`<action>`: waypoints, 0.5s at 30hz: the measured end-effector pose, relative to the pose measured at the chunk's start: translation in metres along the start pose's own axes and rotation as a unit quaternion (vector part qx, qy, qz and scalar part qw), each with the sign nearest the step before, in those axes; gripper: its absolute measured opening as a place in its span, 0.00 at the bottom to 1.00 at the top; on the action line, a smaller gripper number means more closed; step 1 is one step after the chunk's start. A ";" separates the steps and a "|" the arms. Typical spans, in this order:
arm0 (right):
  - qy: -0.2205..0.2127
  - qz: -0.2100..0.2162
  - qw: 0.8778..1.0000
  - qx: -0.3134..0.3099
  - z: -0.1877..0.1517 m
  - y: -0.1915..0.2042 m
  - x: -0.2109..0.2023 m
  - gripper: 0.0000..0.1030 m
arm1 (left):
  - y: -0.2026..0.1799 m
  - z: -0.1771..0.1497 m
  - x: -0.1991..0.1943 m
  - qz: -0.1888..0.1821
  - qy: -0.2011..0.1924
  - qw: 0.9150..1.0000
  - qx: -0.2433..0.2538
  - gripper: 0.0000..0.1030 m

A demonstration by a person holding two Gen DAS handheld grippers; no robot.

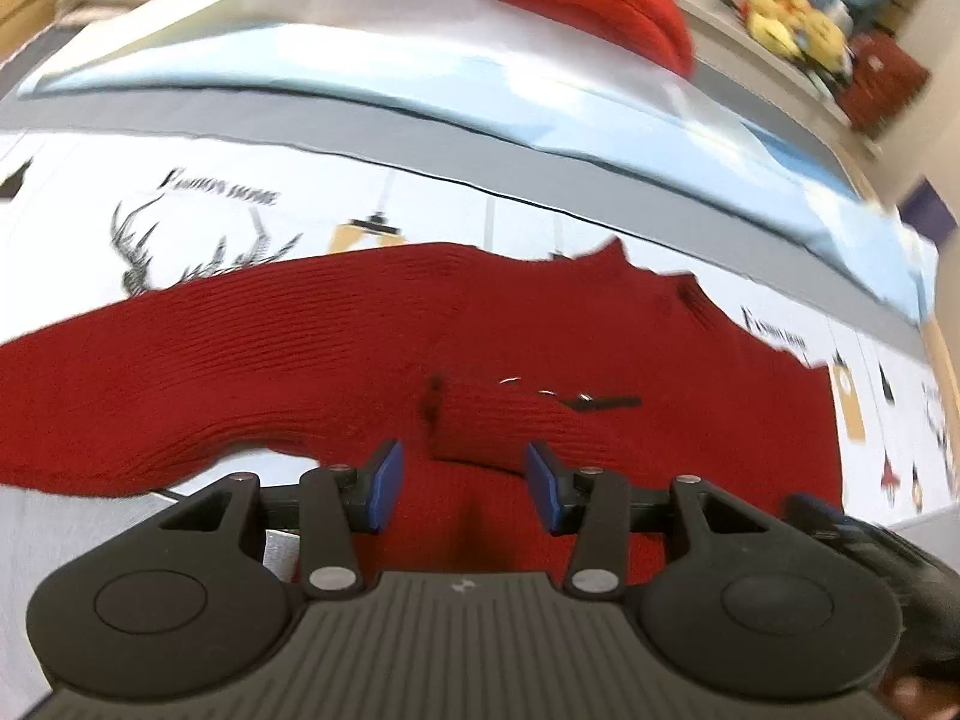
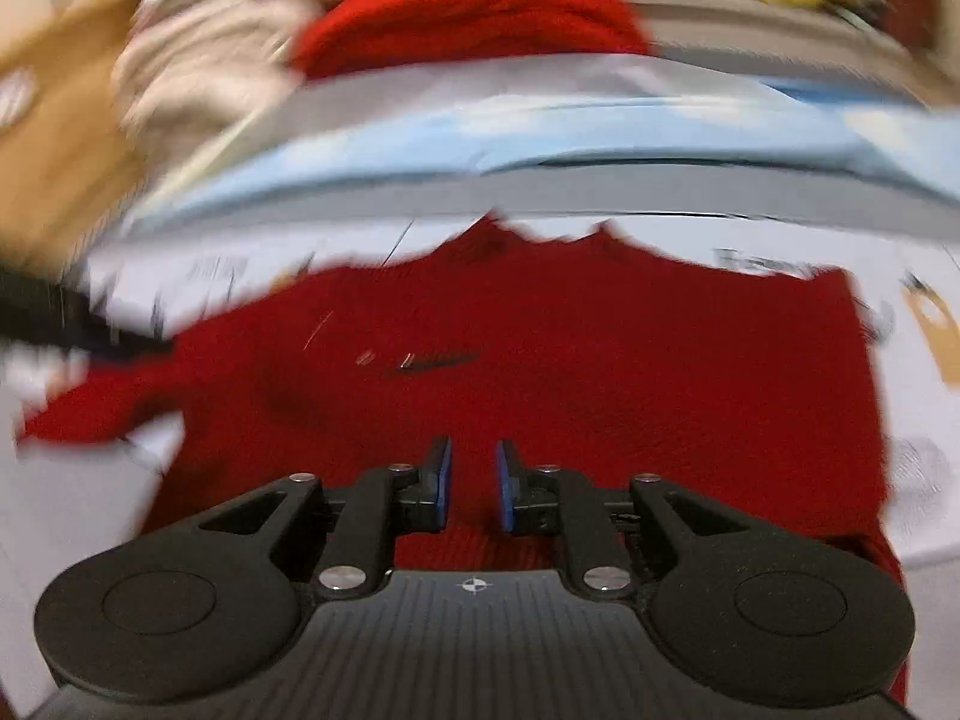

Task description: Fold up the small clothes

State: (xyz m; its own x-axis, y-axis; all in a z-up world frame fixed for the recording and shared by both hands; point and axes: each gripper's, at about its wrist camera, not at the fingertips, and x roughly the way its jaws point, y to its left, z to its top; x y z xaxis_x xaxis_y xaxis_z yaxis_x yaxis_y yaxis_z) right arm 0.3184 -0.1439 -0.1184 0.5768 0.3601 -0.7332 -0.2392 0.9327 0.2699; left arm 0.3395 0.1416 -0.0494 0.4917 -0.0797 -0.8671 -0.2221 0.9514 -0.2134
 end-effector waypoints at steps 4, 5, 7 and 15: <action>-0.019 0.001 0.991 0.132 0.016 -0.028 -0.038 0.36 | 0.019 0.006 0.013 -0.005 0.011 0.998 -0.055 0.46; -0.027 0.004 0.988 0.152 0.009 -0.033 -0.043 0.38 | 0.023 0.006 0.017 -0.011 0.015 0.998 -0.066 0.45; -0.028 -0.004 0.982 0.186 -0.006 -0.051 -0.042 0.38 | 0.029 0.006 0.028 -0.026 0.027 0.995 -0.091 0.45; 0.058 -0.031 0.957 0.283 -0.022 -0.089 -0.002 0.40 | 0.039 0.010 0.076 -0.051 0.025 0.990 -0.132 0.45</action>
State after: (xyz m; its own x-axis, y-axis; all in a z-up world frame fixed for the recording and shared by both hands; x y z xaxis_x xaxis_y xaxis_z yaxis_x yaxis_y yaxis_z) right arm 0.3214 -0.2285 -0.1549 0.4781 0.3294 -0.8142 0.2732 0.8253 0.4943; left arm 0.3762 0.1754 -0.1189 0.4814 -0.1927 -0.8550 -0.3895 0.8269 -0.4057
